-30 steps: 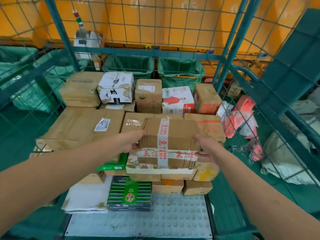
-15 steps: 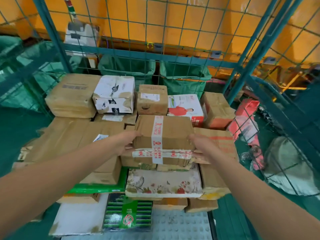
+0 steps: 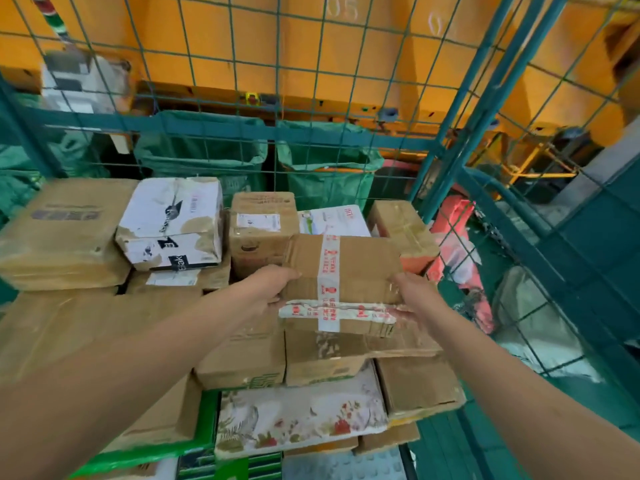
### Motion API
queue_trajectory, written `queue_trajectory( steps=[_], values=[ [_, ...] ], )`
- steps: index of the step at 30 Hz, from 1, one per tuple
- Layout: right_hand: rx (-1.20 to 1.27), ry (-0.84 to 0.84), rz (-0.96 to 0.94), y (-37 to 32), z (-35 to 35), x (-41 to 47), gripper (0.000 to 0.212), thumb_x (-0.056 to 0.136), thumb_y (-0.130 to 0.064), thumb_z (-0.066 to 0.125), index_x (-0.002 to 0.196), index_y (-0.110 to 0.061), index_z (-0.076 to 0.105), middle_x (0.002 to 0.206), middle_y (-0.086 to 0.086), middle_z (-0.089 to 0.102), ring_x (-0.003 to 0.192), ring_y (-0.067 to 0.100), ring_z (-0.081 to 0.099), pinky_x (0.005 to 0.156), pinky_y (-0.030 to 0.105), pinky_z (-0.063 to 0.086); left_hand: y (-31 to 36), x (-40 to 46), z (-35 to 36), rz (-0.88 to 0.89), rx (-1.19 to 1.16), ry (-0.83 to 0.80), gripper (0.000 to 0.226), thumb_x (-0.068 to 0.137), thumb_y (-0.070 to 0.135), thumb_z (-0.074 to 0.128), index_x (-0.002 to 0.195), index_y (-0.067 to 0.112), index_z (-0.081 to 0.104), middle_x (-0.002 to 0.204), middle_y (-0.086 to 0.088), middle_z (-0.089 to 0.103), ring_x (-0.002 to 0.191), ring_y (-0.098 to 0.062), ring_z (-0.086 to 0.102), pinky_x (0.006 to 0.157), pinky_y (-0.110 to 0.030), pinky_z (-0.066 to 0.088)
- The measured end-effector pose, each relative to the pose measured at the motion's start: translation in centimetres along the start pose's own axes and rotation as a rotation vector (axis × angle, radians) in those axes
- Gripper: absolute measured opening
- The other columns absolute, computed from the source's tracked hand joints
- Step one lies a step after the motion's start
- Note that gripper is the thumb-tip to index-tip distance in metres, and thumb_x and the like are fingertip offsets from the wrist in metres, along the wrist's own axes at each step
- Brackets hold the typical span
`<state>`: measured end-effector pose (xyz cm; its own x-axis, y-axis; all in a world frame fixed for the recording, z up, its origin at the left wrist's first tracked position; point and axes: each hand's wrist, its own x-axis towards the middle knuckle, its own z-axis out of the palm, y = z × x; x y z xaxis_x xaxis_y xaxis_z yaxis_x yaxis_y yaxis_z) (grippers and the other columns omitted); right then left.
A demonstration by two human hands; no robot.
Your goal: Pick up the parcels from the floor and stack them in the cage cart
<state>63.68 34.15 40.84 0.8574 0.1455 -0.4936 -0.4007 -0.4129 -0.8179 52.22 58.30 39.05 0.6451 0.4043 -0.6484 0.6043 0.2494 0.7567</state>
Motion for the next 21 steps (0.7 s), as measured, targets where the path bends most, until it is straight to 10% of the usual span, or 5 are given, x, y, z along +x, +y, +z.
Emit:
queue_trajectory(
  steps=[10,13,17,21],
  values=[
    [0.001,0.056,-0.190,-5.5,-2.0,10.4,0.035,0.102,-0.027,0.054,0.133,-0.016,0.061,0.115,0.001,0.063,0.090,0.015,0.062,0.091,0.041,0.061,6.4,8.9,4.3,0.041,-0.039,0.010,0.022,0.101,0.030,0.059,0.119,0.019,0.063,0.120,-0.010,0.073,0.117,-0.028,0.067,0.102,-0.042,0.055],
    [-0.066,0.049,-0.269,-8.3,-1.3,13.0,0.034,0.103,-0.027,0.049,0.136,-0.024,0.058,0.125,0.003,0.067,0.093,0.014,0.064,0.093,0.044,0.059,8.7,10.3,4.9,0.069,-0.051,0.032,0.020,0.106,0.029,0.054,0.123,0.020,0.058,0.118,-0.004,0.071,0.104,-0.021,0.067,0.087,-0.033,0.057],
    [-0.101,-0.021,-0.280,-10.3,0.5,16.0,0.064,0.107,-0.019,0.050,0.163,-0.033,0.020,0.154,0.004,0.046,0.126,0.019,0.051,0.101,0.031,0.041,10.7,13.3,4.9,0.187,0.037,0.103,0.073,0.105,0.023,0.057,0.162,0.032,0.013,0.146,0.004,0.051,0.125,-0.024,0.057,0.102,-0.045,0.051],
    [-0.137,-0.192,-0.125,-8.4,3.0,17.8,0.080,0.106,-0.029,0.054,0.164,-0.039,0.002,0.167,0.003,0.029,0.147,0.031,0.036,0.121,0.049,0.032,8.5,17.7,5.2,0.201,0.208,0.048,0.085,0.089,0.032,0.069,0.154,0.053,0.018,0.163,0.009,0.033,0.139,-0.025,0.044,0.111,-0.055,0.045]
  ],
)
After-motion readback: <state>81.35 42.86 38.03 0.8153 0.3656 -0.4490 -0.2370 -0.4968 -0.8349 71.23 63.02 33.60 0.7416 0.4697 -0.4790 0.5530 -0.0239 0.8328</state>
